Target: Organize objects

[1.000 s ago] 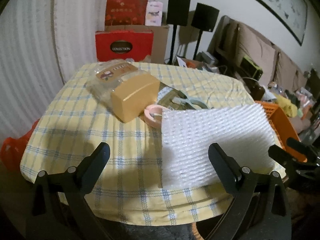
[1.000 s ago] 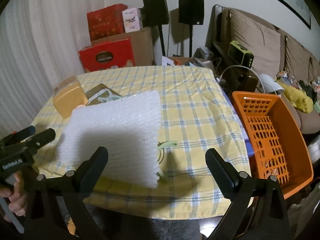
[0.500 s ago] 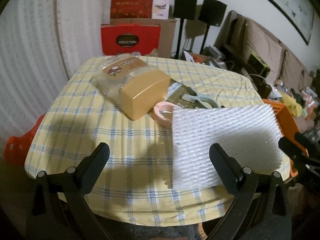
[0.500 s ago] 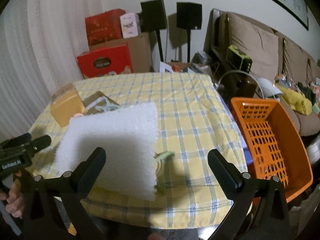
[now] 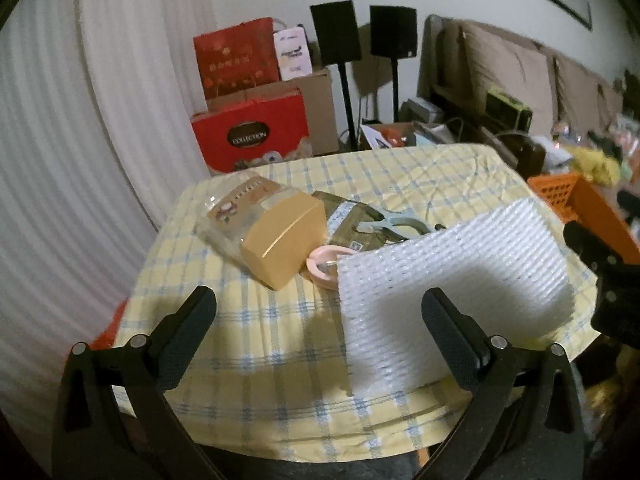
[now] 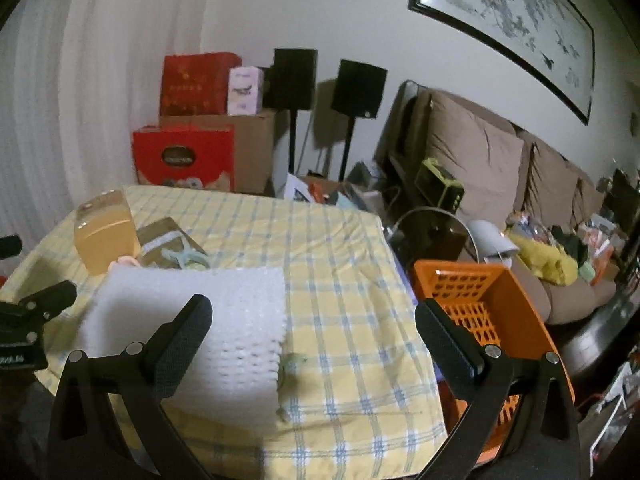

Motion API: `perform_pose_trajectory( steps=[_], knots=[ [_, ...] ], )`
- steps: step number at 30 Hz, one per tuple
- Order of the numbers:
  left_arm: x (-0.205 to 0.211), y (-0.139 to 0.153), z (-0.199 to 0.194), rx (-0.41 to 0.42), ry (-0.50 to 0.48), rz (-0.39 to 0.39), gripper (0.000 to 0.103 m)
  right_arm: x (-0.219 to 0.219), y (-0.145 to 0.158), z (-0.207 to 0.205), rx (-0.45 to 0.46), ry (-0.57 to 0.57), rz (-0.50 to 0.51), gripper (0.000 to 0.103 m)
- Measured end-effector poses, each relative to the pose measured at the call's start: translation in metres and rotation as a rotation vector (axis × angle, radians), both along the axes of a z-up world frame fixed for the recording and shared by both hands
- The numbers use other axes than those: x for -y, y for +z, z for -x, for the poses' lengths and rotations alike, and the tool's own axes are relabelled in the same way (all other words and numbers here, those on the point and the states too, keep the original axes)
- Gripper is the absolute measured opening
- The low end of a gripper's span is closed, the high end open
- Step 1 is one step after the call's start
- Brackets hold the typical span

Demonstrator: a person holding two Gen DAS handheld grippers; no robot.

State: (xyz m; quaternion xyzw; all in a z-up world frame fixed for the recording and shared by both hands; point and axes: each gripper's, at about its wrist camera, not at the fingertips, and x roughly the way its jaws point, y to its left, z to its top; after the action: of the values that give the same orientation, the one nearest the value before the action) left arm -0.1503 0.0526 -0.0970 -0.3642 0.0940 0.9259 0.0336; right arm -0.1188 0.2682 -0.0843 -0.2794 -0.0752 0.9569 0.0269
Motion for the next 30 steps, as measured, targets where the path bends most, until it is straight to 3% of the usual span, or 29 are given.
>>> perform_pose_trajectory(
  steps=[5,10,16,18,22,24,30],
  knots=[
    [-0.016,0.015,-0.015,-0.109,-0.059,0.097,0.103,0.007,0.004,-0.002,-0.014,0.066,-0.038,0.102],
    [-0.016,0.027,-0.032,-0.284,0.053,0.178,0.103,0.006,0.021,-0.024,-0.139,0.11,-0.017,0.102],
    [-0.003,0.035,-0.035,-0.286,0.044,0.033,0.103,0.019,0.039,-0.047,-0.28,0.167,-0.115,0.102],
    [-0.002,0.036,-0.033,-0.265,0.04,0.023,0.103,0.019,0.044,-0.049,-0.26,0.198,-0.074,0.102],
    [0.01,0.041,-0.031,-0.206,0.056,-0.098,0.098,0.013,0.047,-0.04,-0.167,0.221,0.066,0.102],
    [0.016,0.045,-0.029,-0.193,0.056,-0.122,0.098,0.01,0.046,-0.035,-0.14,0.216,0.101,0.102],
    [0.031,0.049,-0.022,-0.21,0.097,-0.138,0.094,-0.001,0.044,-0.036,-0.157,0.18,0.136,0.102]
  ],
)
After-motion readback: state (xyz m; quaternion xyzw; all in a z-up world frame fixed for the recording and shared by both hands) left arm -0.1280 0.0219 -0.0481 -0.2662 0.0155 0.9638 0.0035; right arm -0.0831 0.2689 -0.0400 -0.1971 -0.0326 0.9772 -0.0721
